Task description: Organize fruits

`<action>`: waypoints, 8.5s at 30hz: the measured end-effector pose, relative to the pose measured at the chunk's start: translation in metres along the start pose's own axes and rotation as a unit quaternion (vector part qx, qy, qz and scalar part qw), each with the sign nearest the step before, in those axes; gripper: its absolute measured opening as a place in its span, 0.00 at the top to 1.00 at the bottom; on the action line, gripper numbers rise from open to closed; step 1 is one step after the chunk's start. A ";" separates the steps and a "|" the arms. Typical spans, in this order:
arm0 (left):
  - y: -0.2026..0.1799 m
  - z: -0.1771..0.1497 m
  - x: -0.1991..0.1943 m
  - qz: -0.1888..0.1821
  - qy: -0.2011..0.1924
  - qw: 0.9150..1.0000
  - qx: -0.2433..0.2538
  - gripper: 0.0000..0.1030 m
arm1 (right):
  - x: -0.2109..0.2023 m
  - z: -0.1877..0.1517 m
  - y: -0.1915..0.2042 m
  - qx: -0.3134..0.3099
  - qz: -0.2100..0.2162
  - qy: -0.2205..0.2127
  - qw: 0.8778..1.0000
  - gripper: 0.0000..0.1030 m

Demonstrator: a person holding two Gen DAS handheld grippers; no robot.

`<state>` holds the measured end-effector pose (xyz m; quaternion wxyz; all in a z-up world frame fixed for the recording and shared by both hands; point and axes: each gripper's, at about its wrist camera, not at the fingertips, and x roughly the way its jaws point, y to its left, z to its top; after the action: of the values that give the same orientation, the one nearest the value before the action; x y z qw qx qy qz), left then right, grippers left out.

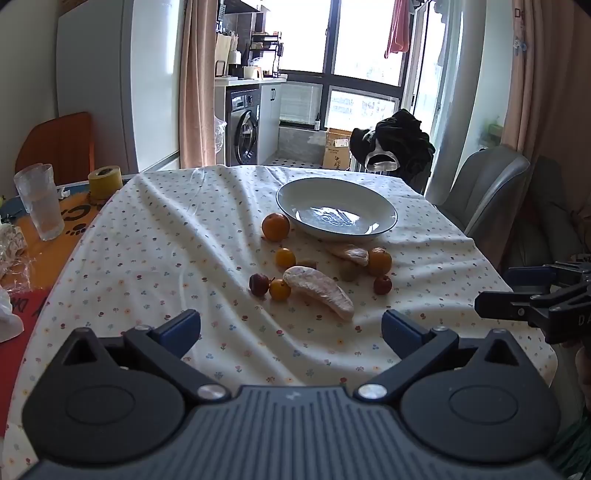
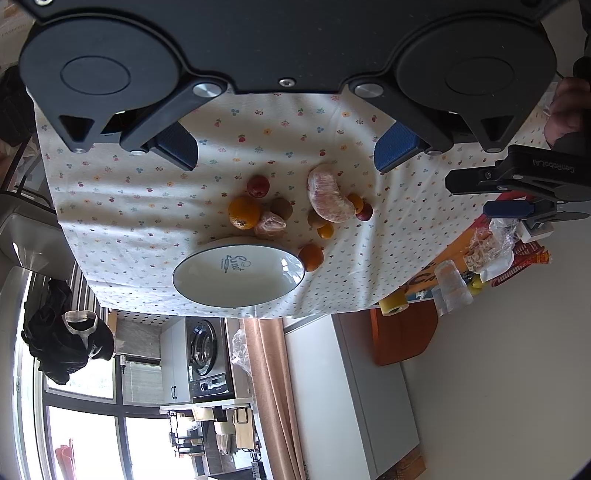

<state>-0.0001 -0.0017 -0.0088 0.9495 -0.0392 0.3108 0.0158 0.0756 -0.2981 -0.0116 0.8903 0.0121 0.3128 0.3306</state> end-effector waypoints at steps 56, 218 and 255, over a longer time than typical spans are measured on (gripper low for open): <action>0.002 0.002 0.001 -0.001 -0.002 1.000 -0.002 0.00 | 0.000 0.006 0.003 -0.010 0.006 -0.002 1.000 0.00; 0.008 0.069 0.140 -0.007 0.004 0.999 -0.053 0.25 | 0.124 0.048 -0.061 0.037 0.024 -0.038 0.998 0.44; 0.014 0.008 0.121 -0.016 0.026 0.997 -0.074 0.25 | 0.109 0.011 -0.046 0.016 0.037 -0.011 0.999 0.00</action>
<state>0.1014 0.0140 -0.0752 0.9358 -0.1144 0.3328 0.0226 0.1725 -0.2669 -0.0737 0.8807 0.0417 0.3073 0.3582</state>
